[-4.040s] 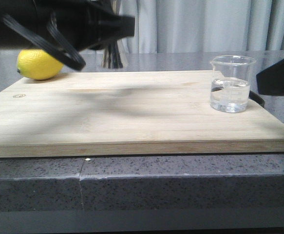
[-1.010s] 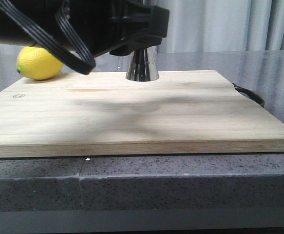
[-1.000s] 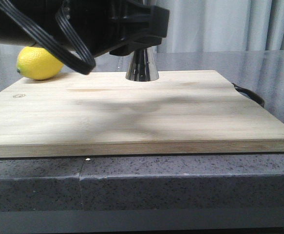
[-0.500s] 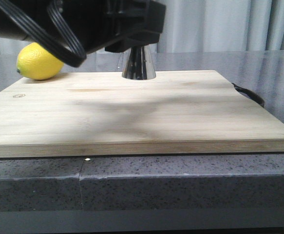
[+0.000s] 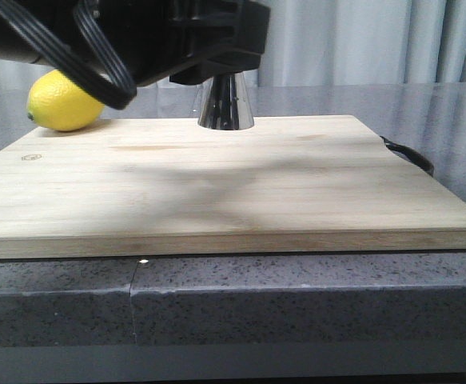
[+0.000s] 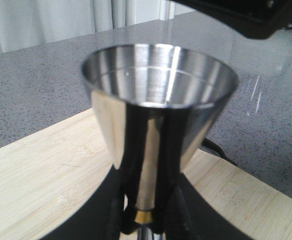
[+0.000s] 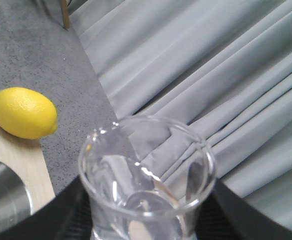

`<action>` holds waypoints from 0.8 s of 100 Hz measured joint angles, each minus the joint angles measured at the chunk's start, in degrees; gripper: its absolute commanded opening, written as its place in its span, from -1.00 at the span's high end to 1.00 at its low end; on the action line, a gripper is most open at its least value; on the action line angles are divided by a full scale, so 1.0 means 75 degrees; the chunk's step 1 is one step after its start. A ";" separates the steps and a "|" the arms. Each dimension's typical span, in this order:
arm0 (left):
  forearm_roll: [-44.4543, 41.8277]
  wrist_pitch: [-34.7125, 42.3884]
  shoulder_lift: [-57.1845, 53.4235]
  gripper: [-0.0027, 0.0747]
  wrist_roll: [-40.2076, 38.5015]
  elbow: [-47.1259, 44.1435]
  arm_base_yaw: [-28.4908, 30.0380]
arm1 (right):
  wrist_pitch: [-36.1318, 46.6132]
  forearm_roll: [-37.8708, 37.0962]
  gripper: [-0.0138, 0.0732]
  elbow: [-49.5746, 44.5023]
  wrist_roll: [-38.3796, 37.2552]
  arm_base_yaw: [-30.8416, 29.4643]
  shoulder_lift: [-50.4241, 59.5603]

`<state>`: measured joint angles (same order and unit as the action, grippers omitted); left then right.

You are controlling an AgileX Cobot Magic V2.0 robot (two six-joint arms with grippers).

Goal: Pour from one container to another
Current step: 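Tilt the beaker with the right gripper, pouring liquid into the jigger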

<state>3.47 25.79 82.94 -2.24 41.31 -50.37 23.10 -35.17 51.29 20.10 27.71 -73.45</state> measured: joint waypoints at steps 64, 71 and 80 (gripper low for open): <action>0.0000 0.0000 0.0000 0.98 0.0000 0.0000 0.0000 | 0.0044 -0.0570 0.12 0.0014 0.0534 0.0000 0.0005; 0.0000 0.0000 0.0000 0.98 0.0000 0.0000 0.0000 | 0.0044 -0.0587 0.12 0.0014 0.0568 0.0000 0.0005; 0.0000 0.0000 0.0000 0.98 0.0000 0.0000 0.0000 | 0.0057 -0.0654 0.12 0.0014 0.0584 0.0000 0.0005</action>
<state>3.47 25.79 82.94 -2.24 41.31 -50.37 23.53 -40.07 51.40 24.48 27.71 -73.41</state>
